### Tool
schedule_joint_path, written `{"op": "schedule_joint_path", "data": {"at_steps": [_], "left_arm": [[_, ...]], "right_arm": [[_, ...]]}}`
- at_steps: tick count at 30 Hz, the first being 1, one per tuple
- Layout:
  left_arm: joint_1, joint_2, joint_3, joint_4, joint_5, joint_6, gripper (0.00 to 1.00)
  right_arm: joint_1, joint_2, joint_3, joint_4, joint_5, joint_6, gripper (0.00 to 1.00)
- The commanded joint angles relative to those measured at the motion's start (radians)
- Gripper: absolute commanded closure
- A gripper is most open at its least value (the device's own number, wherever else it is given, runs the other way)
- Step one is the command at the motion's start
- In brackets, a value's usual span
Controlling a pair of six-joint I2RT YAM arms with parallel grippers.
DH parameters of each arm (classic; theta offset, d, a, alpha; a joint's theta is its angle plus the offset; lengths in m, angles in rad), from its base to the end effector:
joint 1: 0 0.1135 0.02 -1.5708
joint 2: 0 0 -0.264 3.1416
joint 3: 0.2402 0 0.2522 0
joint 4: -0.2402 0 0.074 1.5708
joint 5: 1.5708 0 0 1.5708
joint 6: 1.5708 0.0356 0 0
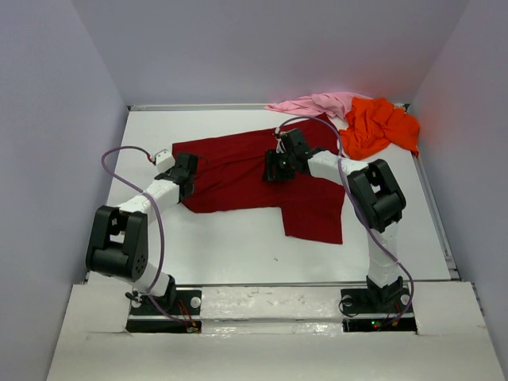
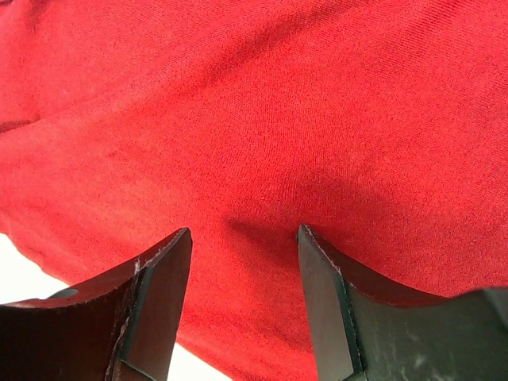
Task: Fold and stack the t-shirts
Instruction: Pick up the 1/3-folded T-shirt from the center of the board.
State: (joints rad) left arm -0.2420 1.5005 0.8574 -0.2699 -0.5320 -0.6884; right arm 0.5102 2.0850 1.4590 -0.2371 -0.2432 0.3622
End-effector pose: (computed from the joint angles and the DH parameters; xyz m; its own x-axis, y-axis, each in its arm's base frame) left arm 0.2931 -0.0538 0.1951 -0.5332 -0.4323 -0.7272 -0.5611 0.8240 -0.0784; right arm 0.3921 0.2292 0.1660 -0.8364 -0.0740 -0.5431 -0.3360 0.8520 0.4015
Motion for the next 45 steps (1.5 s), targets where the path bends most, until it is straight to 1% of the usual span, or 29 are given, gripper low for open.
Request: {"op": "schedule_joint_path", "data": {"at_steps": [1,7,10,12,13,14,16,24,29,35,38,39,42,43,44,45], "left_arm": [[0.006,0.049,0.002,0.027,-0.043,-0.040,0.63],[0.007,0.135,0.028,0.037,-0.059,-0.037,0.64],[0.006,0.136,0.032,0.041,-0.063,-0.033,0.65],[0.006,0.135,0.032,0.046,-0.059,-0.030,0.68],[0.006,0.135,0.034,0.046,-0.060,-0.030,0.71],[0.006,0.136,0.037,0.044,-0.063,-0.028,0.82],[0.006,0.133,0.042,0.044,-0.065,-0.025,1.00],[0.004,0.081,0.064,0.046,-0.036,0.004,1.00],[0.003,0.069,0.150,0.043,0.000,0.047,1.00],[-0.011,0.147,0.282,0.031,0.043,0.093,1.00],[-0.022,0.234,0.350,0.029,0.095,0.115,1.00],[-0.023,0.285,0.365,0.028,0.102,0.118,1.00],[-0.031,0.360,0.439,0.006,0.090,0.133,1.00],[-0.031,0.401,0.465,0.005,0.090,0.138,0.92],[-0.031,0.418,0.474,0.009,0.096,0.148,0.86],[-0.033,0.449,0.492,0.009,0.119,0.154,0.75]], "right_arm": [[-0.007,-0.029,0.000,0.016,-0.019,-0.008,0.38],[-0.016,-0.040,-0.009,0.018,-0.025,-0.009,0.38],[-0.016,-0.045,-0.011,0.018,-0.027,-0.009,0.38],[-0.025,-0.045,-0.012,0.021,-0.030,-0.009,0.38],[-0.025,-0.045,-0.014,0.022,-0.031,-0.008,0.38],[-0.025,-0.042,-0.014,0.022,-0.031,-0.006,0.38],[-0.025,-0.037,-0.018,0.025,-0.037,-0.005,0.38],[-0.025,-0.026,-0.023,0.033,-0.042,-0.002,0.38],[-0.025,-0.019,-0.017,0.033,-0.045,-0.002,0.38],[-0.025,-0.006,-0.015,0.033,-0.041,-0.005,0.38],[-0.025,0.000,-0.012,0.033,-0.039,-0.006,0.39],[-0.025,0.001,-0.012,0.033,-0.041,-0.006,0.38],[-0.025,0.007,-0.009,0.033,-0.048,-0.011,0.38],[-0.025,0.009,-0.009,0.033,-0.053,-0.012,0.38],[-0.025,0.010,-0.011,0.032,-0.053,-0.014,0.39],[-0.025,0.010,-0.011,0.032,-0.054,-0.016,0.38]]}}
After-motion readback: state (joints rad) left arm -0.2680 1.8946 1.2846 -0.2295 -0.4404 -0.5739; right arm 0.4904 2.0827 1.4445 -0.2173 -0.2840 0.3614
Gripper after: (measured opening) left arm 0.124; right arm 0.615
